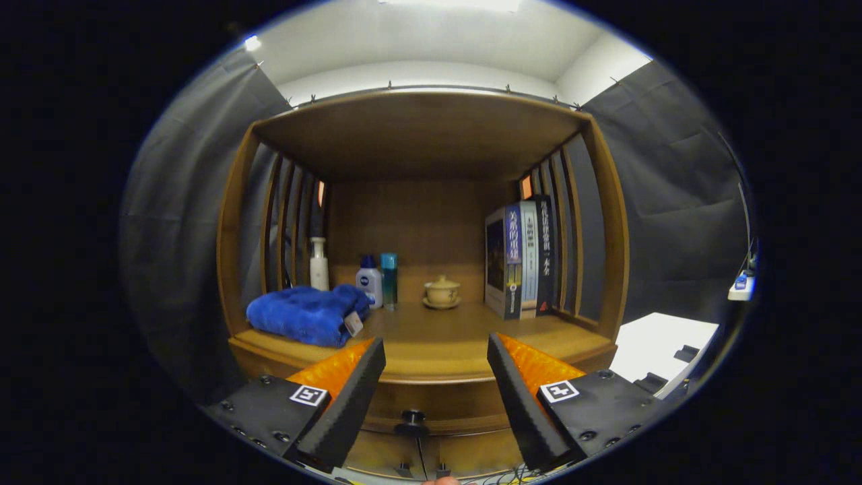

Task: Pull open the drawer, take out the items inside it, and place them on the countertop above the cabinet.

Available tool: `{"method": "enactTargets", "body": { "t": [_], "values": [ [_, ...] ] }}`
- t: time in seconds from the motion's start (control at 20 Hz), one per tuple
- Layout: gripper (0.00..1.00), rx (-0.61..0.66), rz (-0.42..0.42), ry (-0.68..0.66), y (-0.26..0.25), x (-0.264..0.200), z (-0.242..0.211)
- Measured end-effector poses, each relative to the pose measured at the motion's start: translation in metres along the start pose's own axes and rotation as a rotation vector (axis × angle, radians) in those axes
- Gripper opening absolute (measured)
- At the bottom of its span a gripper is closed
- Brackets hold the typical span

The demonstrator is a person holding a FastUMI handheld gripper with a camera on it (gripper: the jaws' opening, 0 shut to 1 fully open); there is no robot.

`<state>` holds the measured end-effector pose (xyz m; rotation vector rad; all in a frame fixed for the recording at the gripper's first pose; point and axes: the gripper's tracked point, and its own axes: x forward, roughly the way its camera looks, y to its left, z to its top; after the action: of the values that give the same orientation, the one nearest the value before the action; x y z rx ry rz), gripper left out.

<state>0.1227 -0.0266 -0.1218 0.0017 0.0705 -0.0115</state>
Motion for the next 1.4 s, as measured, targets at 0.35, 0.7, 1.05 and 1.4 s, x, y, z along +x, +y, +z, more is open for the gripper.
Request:
{"method": "enactTargets", "body": {
  "t": [0.35,0.7,1.05,1.4],
  "values": [
    [0.99,-0.018,0.013,0.054,0.013,0.018,-0.069],
    [0.94,0.008,-0.004,0.113,0.014,0.032,-0.105],
    [0.78,0.026,-0.029,0.146,0.011,0.036,-0.122],
    [0.47,0.028,-0.026,0.150,0.013,0.036,-0.126]
  ]
}}
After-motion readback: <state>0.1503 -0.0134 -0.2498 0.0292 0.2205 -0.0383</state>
